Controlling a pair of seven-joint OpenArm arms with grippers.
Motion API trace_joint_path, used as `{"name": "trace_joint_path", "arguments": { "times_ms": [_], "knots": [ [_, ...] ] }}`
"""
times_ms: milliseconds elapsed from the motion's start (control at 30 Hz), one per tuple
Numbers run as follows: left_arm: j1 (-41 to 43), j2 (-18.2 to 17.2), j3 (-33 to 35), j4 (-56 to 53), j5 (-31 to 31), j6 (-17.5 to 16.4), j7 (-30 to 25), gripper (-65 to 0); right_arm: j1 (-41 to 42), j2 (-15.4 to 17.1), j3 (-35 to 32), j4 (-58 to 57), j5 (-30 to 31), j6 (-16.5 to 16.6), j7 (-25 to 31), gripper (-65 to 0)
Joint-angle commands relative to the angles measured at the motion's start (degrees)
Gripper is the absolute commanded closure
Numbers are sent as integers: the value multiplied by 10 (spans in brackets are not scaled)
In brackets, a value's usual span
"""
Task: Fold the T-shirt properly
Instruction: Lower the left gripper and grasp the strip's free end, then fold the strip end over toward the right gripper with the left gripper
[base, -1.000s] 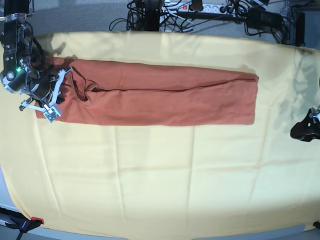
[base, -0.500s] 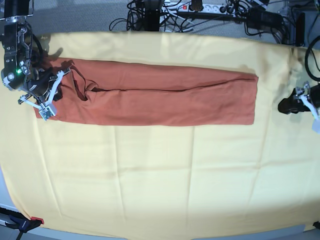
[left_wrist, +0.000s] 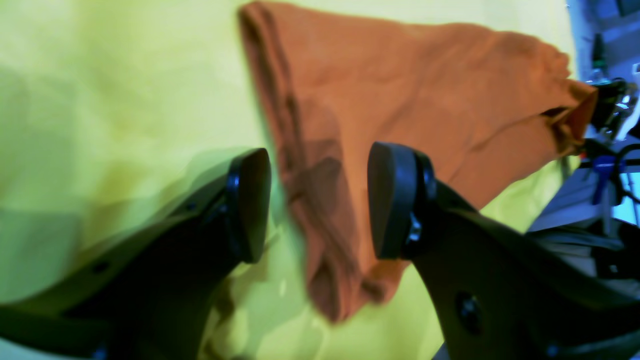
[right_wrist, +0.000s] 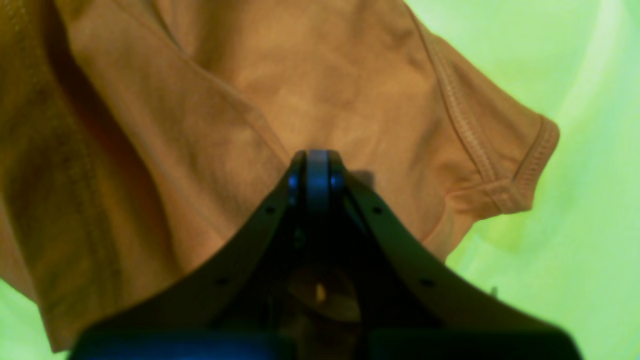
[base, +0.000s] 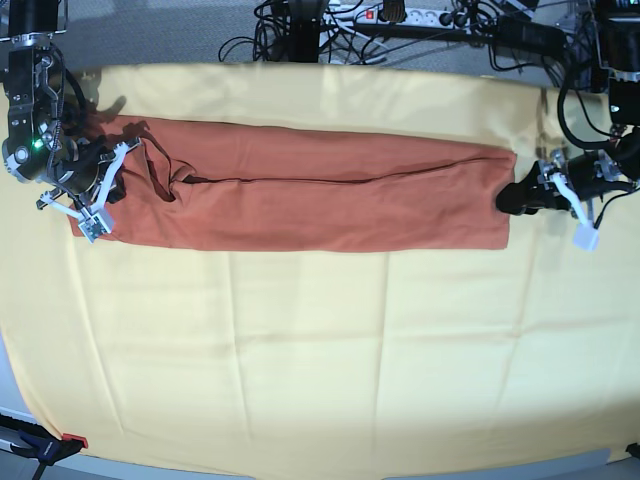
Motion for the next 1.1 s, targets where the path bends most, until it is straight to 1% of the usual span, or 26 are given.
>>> {"name": "trace_joint_path", "arguments": {
  "times_ms": [0, 100, 300, 333, 367, 467, 500, 667, 800, 900, 967, 1033, 1067],
  "knots": [
    [-6, -3, 2, 6, -4, -2, 5, -330, 8, 10, 5, 7, 6, -1, 9, 0],
    [-6, 17, 5, 6, -4, -15, 5, -329, 8, 10, 5, 7, 6, -1, 9, 0],
    [-6, 49, 5, 6, -4, -15, 1, -326, 8, 10, 5, 7, 6, -1, 8, 0],
    [-6, 51, 5, 6, -4, -15, 1, -302, 8, 10, 5, 7, 6, 0, 9, 0],
    [-7, 51, 5, 6, -4, -15, 0, -250, 8, 10, 5, 7, 6, 3, 9, 0],
    [-12, 46, 4, 6, -2, -15, 1, -25, 8, 10, 5, 7, 6, 18, 9, 0],
    [-15, 45, 2, 6, 2, -15, 1, 0, 8, 10, 5, 7, 6, 21, 9, 0],
    [-40, 44, -24, 6, 22, -15, 0, 0, 8, 10, 5, 7, 6, 21, 11, 0],
    [-51, 38, -29, 6, 18, -15, 1, 0, 8, 10, 5, 7, 6, 21, 11, 0],
    [-55, 37, -29, 6, -12, -15, 14, 0, 8, 10, 5, 7, 6, 20, 11, 0],
    [-56, 37, -29, 7, -50, -18, 33, 0, 8, 10, 5, 7, 6, 20, 11, 0],
    [-56, 37, -29, 7, -89, -39, 63, 0, 8, 10, 5, 7, 6, 20, 12, 0],
    [-56, 37, -29, 7, -89, -52, 79, 0, 8, 10, 5, 7, 6, 20, 15, 0]
  ]
}}
